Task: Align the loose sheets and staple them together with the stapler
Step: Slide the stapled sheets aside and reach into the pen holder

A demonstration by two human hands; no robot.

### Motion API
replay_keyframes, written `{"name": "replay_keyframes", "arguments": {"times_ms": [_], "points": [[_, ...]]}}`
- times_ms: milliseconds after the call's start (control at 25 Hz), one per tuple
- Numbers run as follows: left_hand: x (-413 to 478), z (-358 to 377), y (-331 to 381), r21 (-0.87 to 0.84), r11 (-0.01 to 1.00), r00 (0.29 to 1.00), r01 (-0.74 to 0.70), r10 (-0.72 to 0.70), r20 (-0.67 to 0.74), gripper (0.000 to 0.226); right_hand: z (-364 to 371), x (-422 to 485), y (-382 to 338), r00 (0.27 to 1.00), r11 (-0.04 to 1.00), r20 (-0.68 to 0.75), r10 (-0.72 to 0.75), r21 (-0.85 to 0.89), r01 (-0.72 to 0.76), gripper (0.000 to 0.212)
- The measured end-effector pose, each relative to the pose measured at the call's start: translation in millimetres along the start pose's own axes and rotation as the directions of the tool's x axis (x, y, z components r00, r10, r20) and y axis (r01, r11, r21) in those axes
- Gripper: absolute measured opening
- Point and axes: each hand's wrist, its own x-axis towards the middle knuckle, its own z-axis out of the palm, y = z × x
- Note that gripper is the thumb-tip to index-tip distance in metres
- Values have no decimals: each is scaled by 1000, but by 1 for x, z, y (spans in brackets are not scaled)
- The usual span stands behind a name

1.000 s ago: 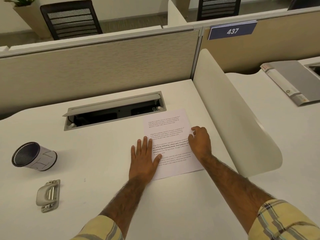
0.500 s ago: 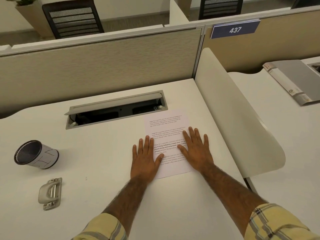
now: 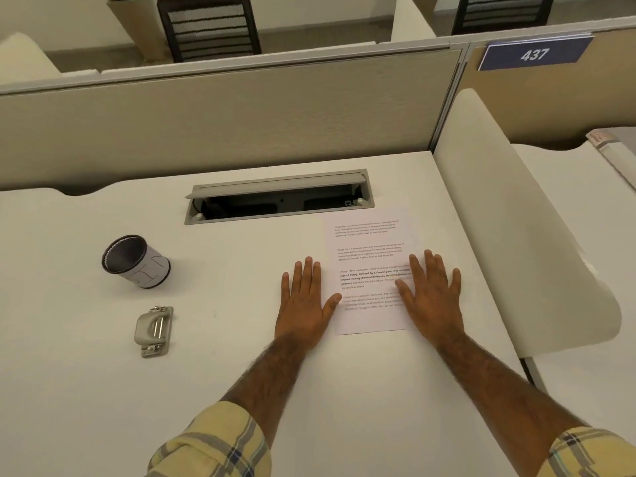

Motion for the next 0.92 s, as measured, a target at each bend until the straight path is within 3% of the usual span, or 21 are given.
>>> {"name": "replay_keyframes", "arguments": {"times_ms": [240,440,720,920], "points": [[-97,-16,-112,33,990,982,137,-132,-139,80,18,-62,-46,951,955,-86,-296,-59,291,61],[-169,-13,-177,-4,978,974,207,-206,-98,84,29,-100,-126,890,890,-5,-456,-24,456,56],[-186,5,-196,0,985,984,170,-170,-47,85,41,-108,-238,840,858,226,-492,-34,512,60],[-186,6,-198,-18,986,985,164,-164,-60,86,45,-87,-305,851,879,277,-445,-46,475,58]]}}
